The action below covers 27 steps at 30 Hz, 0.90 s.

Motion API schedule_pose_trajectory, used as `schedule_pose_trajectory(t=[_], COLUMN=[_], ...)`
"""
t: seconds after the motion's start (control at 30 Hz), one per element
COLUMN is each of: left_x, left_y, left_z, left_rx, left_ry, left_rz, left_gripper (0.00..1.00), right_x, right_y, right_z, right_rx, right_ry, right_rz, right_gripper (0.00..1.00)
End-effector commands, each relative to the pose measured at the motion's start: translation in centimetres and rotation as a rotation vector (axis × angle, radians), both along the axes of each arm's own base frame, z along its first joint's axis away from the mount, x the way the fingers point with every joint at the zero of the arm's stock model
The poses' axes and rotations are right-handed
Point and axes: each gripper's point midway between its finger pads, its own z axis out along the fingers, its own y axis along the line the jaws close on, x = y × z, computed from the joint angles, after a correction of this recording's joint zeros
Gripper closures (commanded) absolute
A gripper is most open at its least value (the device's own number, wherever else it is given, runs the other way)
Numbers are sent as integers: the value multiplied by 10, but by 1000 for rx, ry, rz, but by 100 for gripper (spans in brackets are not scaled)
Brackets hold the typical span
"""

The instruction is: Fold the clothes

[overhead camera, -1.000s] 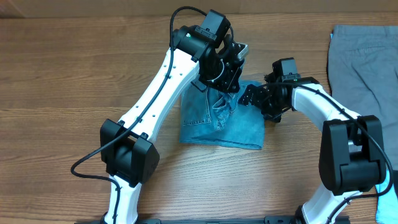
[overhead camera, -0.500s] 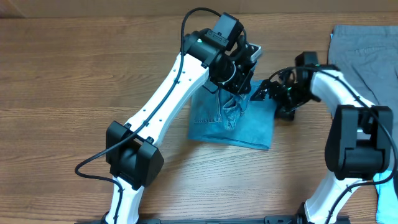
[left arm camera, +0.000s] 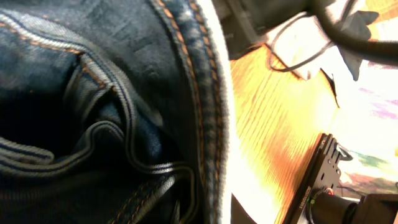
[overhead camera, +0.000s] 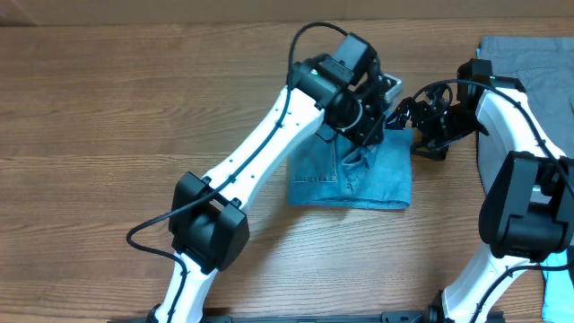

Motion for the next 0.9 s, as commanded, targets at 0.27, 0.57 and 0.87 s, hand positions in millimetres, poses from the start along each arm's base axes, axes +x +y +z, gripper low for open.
schedule_pose_trajectory(t=[0.27,0.57,0.87], left_x=[-11,0,77], left_y=[-25,-34,88], left_z=[-4,-23,-14], left_rx=[-27,-35,80], left_ry=[-32,-32,52], left_rz=[-52,-42,271], left_gripper=[67,59,73], right_x=[11,15,-6], right_y=[-51,-89,-58], right_z=[32,79,95], right_rx=[1,-28,-18], right_ry=[-16,-45,-6], right_rz=[-121,-182,-46], right_gripper=[0,0,7])
